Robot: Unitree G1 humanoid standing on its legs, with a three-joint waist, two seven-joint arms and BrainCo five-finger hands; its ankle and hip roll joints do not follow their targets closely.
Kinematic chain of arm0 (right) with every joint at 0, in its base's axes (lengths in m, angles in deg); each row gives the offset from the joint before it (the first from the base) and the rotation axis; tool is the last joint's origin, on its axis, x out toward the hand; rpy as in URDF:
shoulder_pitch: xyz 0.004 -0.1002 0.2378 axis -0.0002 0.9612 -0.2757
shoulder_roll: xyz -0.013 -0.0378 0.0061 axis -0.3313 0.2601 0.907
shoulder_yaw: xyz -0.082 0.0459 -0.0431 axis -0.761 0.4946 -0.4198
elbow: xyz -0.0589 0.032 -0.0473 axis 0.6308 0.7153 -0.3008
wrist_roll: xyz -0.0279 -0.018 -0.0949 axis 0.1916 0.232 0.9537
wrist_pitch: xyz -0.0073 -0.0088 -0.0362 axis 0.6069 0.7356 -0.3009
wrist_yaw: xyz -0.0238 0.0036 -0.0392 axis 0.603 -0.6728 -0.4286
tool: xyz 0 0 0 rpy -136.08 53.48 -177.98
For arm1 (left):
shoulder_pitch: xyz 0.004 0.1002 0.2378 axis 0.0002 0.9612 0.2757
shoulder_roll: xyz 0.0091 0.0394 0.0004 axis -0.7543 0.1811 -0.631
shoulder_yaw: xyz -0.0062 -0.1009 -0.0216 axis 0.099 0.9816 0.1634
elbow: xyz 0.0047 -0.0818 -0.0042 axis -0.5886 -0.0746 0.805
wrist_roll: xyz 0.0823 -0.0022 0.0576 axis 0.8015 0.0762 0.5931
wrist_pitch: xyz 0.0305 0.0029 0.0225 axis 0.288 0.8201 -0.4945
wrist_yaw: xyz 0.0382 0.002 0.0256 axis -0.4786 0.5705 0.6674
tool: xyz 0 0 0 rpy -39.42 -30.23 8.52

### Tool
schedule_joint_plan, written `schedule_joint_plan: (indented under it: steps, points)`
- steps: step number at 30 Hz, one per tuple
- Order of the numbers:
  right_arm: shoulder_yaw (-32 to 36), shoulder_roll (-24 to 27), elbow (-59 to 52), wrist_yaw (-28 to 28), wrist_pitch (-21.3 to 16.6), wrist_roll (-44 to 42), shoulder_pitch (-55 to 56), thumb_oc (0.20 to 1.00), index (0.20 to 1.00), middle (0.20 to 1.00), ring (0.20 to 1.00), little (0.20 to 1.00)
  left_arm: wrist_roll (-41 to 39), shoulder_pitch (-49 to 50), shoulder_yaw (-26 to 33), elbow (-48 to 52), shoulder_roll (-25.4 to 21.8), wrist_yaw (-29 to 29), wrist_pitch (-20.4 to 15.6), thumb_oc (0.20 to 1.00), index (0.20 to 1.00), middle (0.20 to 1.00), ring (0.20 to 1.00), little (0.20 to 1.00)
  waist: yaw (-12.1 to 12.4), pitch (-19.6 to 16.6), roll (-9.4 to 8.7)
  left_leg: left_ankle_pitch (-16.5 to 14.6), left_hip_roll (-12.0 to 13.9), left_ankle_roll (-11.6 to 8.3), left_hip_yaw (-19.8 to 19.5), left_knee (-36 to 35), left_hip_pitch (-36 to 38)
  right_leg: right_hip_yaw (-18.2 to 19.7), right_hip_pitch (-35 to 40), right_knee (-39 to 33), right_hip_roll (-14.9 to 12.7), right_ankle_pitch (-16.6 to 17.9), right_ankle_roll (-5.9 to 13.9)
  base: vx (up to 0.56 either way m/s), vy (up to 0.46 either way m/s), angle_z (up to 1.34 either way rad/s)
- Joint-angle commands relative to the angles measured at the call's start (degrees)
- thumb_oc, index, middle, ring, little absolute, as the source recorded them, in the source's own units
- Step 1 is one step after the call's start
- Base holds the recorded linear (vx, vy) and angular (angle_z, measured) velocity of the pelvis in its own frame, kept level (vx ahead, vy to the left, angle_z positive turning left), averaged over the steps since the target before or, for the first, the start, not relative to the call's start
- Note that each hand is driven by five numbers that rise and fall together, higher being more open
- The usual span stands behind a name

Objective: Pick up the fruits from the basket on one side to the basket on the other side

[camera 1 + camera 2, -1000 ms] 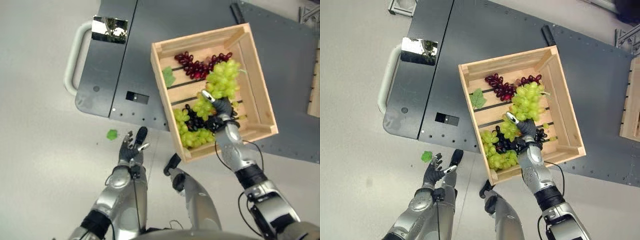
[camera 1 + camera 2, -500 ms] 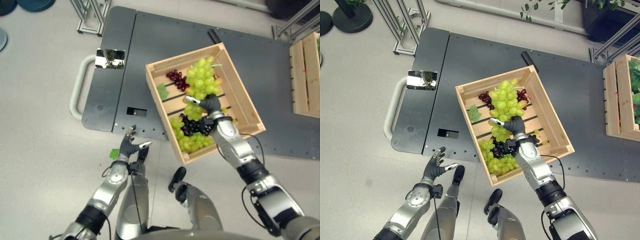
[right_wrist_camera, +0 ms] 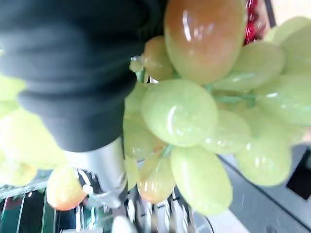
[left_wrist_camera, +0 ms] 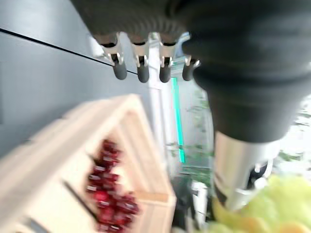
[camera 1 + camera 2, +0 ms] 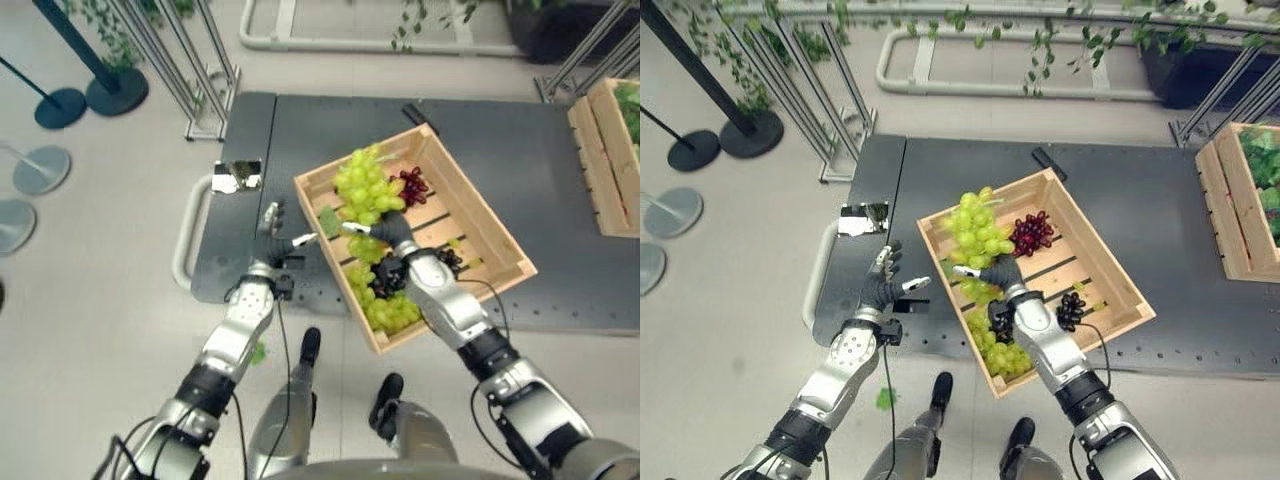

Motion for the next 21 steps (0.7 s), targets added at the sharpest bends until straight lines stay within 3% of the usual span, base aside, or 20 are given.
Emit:
schedule_joint_plan:
  steps: [1, 6, 18, 21]
  points:
    - [-1.31, -3.02, -4.94, 1.43, -2.74, -1.09, -0.96, 0.2, 0.2, 0.2, 0.2, 0.2, -3.52, -0.84, -1.24, 0.27, 1.04, 0.6, -3.06, 1.0, 1.0, 1.0, 1.0, 1.0, -0.7, -4.92, -3.32, -10.43, -1.39, -0.78, -0.57, 2.74, 2.65, 0.04, 1.87, -5.45, -6.37, 6.13, 6.64, 0.05, 0.001, -0.02]
    - [-3.98, -4.73, -4.14, 1.81, -1.99, -0.92, -1.35, 0.2, 0.2, 0.2, 0.2, 0.2, -8.15, -1.29, -1.86, -0.65, 2.2, 0.03, -3.75, 1.0, 1.0, 1.0, 1.0, 1.0, -0.72, -6.63, -2.98, -10.85, -1.29, -0.79, -0.12, 2.6, 3.79, -0.04, 2.9, -5.55, -6.39, 6.01, 6.59, 0.04, 0.001, -0.01]
    - [-8.01, -5.99, -5.52, 3.4, -1.4, -0.91, -4.44, 0.2, 0.2, 0.2, 0.2, 0.2, -8.69, -2.0, -3.35, -2.4, 1.98, -0.42, -3.72, 1.0, 1.0, 1.0, 1.0, 1.0, -0.5, -9.36, -2.78, -11.78, -1.16, -0.84, 0.42, 2.63, 5.8, 0.23, 5.21, -6.06, -6.3, 5.58, 6.52, 0.02, -0.001, 0.0]
    - [-8.63, -5.91, -5.35, 3.9, -1.1, 0.56, -5.04, 0.2, 0.2, 0.2, 0.2, 0.2, -12.63, -1.55, -3.31, -4.73, 3.01, -1.09, -3.8, 1.0, 1.0, 1.0, 1.0, 1.0, -0.58, -9.97, -2.8, -11.86, -1.04, -0.93, 0.69, 2.59, 6.22, 0.26, 5.79, -6.32, -6.17, 5.5, 6.44, 0.01, 0.001, -0.02]
